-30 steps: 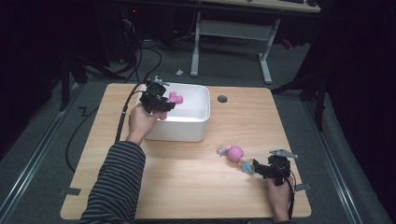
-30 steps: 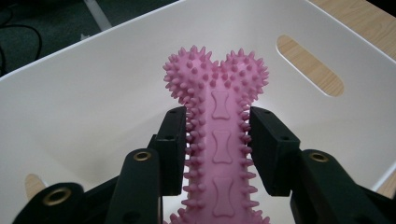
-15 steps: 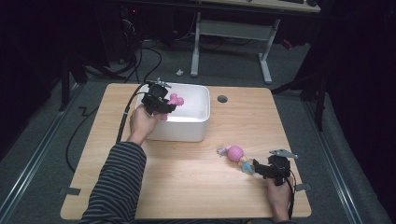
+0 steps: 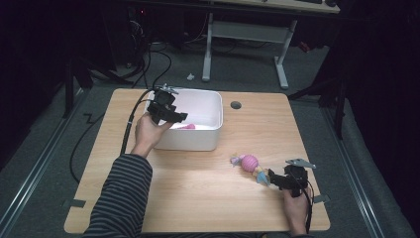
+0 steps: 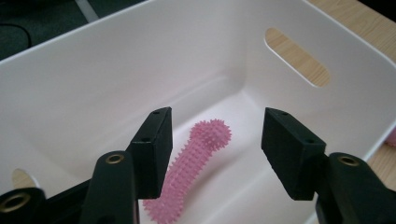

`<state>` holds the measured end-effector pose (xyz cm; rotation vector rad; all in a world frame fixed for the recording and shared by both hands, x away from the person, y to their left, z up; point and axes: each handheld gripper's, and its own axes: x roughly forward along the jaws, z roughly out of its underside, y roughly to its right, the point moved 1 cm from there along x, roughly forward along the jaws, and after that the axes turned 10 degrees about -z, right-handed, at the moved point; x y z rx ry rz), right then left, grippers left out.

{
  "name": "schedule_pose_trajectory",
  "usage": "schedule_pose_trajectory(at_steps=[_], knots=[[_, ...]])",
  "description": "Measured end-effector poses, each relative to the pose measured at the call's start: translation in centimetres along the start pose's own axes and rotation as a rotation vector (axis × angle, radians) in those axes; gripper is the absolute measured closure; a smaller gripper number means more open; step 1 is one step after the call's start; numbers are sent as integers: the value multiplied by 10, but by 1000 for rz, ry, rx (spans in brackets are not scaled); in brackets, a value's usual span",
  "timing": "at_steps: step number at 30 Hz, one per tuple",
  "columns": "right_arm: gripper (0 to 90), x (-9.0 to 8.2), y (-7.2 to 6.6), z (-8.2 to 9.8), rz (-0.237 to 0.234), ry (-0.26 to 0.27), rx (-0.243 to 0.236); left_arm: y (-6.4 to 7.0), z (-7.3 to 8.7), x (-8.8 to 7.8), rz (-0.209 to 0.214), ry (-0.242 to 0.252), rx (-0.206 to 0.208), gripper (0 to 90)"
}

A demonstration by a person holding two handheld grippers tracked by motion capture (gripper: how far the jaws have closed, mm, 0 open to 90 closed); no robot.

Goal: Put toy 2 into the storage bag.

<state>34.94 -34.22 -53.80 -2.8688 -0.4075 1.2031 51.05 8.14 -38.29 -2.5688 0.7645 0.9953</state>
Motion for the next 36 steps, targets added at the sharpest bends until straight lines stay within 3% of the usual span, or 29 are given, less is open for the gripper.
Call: schedule_pose_trajectory(at_steps=[5, 12, 20, 36], knots=[[148, 0, 0, 0, 0, 0, 1, -3, 2, -15, -10, 31, 5, 393], [148, 0, 0, 0, 0, 0, 1, -5, 14, -47, -21, 116, -7, 379], [148, 0, 0, 0, 0, 0, 1, -8, 31, -62, -27, 147, -34, 371], [149, 0, 0, 0, 1, -1, 0, 5, 60, -81, -50, 175, -9, 355]])
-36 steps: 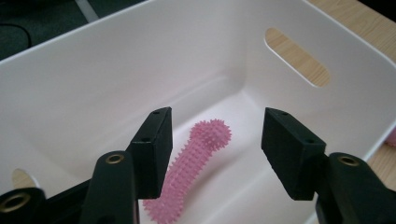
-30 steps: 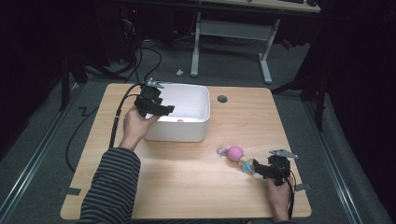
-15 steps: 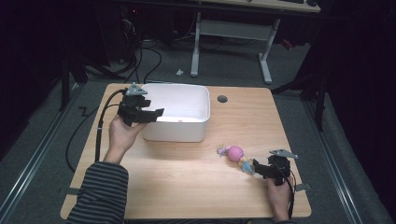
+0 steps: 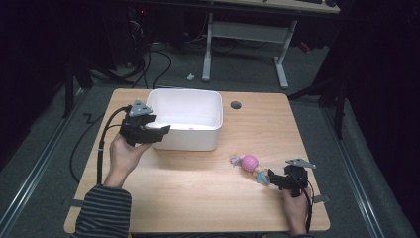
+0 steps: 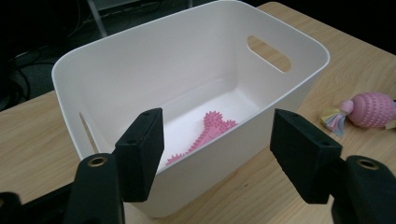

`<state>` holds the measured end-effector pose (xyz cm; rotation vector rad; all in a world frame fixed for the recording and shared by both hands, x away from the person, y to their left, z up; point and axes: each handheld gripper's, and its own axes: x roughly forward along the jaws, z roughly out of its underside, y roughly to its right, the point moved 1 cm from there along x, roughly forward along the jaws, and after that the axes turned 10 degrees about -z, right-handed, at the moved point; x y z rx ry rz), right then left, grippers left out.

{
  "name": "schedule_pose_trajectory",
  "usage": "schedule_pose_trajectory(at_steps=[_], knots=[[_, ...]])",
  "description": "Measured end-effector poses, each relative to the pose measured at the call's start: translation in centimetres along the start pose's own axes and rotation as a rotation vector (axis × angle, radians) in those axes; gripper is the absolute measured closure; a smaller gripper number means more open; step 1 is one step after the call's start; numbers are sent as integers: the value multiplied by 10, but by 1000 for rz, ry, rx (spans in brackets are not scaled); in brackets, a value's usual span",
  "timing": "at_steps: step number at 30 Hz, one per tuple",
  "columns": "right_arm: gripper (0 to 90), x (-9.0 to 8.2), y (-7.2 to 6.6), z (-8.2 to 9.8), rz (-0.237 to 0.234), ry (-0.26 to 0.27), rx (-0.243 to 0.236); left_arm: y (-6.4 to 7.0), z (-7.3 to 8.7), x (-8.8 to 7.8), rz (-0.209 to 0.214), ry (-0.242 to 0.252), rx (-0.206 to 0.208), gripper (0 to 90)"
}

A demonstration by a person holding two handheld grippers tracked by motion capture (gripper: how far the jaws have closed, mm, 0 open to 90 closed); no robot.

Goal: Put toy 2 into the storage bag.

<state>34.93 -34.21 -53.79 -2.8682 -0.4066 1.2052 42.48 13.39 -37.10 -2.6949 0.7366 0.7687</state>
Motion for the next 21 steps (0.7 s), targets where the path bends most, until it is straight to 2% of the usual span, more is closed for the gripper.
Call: schedule_pose_trajectory(at_steps=[10, 21], knots=[[149, 0, 0, 0, 0, 0, 2, 1, 22, -8, 4, 19, -21, 362], [149, 0, 0, 0, 1, 0, 1, 4, 53, -4, 39, 13, -89, 366]])
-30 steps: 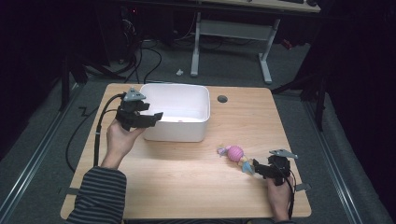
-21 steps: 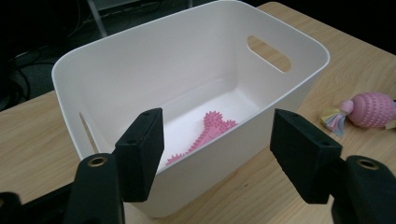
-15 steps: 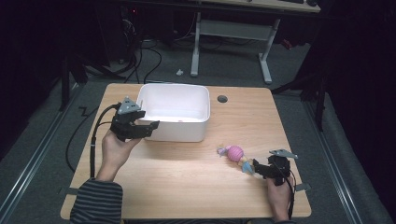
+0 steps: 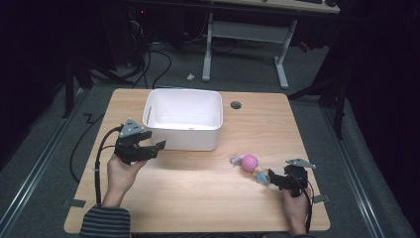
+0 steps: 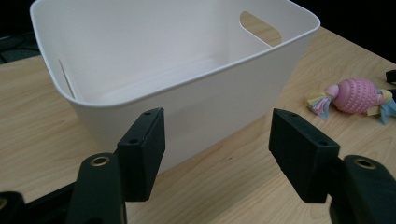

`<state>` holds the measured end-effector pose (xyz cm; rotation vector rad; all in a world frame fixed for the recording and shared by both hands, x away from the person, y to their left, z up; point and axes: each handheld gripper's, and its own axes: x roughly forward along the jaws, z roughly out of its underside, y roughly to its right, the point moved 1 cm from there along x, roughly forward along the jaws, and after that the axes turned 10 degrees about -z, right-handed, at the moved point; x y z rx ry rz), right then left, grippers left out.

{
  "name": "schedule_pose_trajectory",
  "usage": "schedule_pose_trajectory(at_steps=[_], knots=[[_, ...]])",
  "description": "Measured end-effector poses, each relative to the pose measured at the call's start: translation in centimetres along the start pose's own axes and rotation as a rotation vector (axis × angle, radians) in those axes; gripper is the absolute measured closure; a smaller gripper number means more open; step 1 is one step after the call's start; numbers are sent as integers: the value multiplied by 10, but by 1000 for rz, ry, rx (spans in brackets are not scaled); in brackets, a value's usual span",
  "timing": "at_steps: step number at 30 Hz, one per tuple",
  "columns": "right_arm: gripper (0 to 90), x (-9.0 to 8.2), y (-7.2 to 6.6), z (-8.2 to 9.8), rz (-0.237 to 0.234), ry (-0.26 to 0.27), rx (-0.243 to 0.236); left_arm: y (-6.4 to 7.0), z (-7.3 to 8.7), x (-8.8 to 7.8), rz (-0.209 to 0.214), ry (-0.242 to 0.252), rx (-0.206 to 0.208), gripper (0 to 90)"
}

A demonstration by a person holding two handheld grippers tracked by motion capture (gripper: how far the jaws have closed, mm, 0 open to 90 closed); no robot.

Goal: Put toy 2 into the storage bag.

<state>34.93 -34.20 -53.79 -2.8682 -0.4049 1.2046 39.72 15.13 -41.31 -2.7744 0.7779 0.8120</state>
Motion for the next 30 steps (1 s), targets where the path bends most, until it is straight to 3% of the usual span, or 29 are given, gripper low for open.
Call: schedule_pose_trajectory(at_steps=[3, 8, 17, 30], knots=[[149, 0, 0, 0, 0, 0, 0, -1, 5, 0, 34, 2, -34, 366], [149, 0, 0, 0, 0, 0, 2, -1, 10, -3, 42, -3, -41, 365], [149, 0, 0, 0, 0, 0, 2, -2, 25, 1, 16, -14, -52, 365], [149, 0, 0, 0, 1, 0, 2, 0, 51, 9, 28, -23, -85, 364]])
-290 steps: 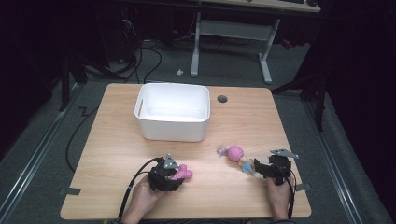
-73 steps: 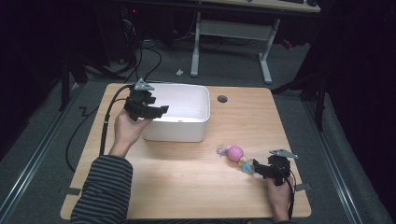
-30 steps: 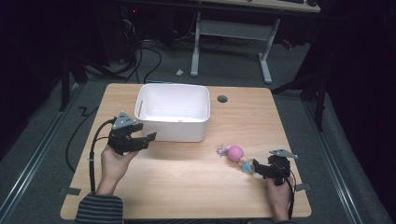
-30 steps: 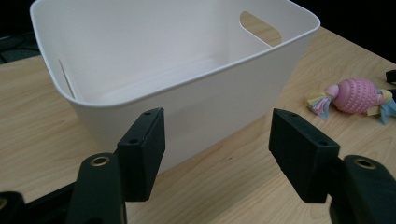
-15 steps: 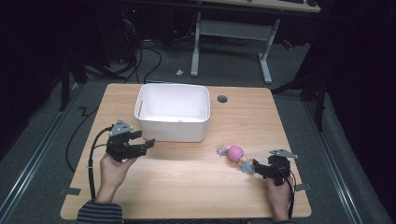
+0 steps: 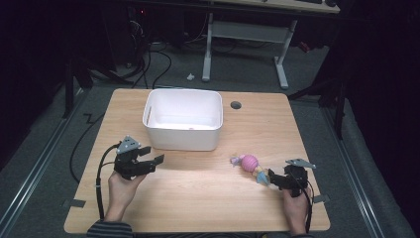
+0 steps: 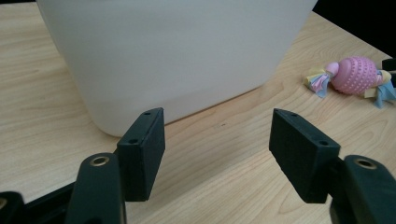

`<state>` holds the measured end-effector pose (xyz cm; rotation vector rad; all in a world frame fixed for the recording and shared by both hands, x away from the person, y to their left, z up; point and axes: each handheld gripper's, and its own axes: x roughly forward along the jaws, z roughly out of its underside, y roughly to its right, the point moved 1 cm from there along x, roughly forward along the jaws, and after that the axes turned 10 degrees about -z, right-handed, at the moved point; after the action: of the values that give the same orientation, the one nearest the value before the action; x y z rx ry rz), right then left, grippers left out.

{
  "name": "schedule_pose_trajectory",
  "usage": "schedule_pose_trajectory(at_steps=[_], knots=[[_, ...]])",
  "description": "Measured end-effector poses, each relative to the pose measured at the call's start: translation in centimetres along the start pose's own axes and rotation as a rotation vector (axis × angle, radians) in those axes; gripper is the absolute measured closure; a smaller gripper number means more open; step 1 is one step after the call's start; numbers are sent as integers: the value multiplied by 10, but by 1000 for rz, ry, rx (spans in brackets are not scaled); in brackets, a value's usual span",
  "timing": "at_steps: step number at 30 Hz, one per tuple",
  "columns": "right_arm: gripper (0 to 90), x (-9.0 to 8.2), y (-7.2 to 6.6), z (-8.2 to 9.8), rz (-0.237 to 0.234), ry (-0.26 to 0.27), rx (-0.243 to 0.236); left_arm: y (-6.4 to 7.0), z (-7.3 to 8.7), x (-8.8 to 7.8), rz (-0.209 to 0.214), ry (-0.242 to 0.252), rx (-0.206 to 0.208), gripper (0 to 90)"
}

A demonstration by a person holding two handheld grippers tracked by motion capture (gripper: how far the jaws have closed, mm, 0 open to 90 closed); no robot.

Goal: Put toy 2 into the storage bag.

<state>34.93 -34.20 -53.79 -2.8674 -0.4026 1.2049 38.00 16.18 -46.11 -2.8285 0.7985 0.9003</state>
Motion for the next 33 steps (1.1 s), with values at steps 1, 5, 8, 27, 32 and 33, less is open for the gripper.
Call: schedule_pose_trajectory(at_steps=[1, 5, 8, 27, 32, 33], knots=[[149, 0, 0, 0, 0, 0, 0, 0, 2, 1, -1, -1, -2, 364], [149, 0, 0, 0, 0, 0, 0, -1, 7, 3, 0, -10, -9, 364], [149, 0, 0, 0, 0, 0, 1, -1, 11, 6, 6, -19, -17, 364], [149, 0, 0, 0, 0, 0, 0, 3, 40, 30, -15, -88, -21, 373], [149, 0, 0, 0, 0, 0, 2, 2, 47, 34, -29, -80, -15, 373], [149, 0, 0, 0, 0, 0, 1, 2, 50, 36, -35, -87, -14, 372]])
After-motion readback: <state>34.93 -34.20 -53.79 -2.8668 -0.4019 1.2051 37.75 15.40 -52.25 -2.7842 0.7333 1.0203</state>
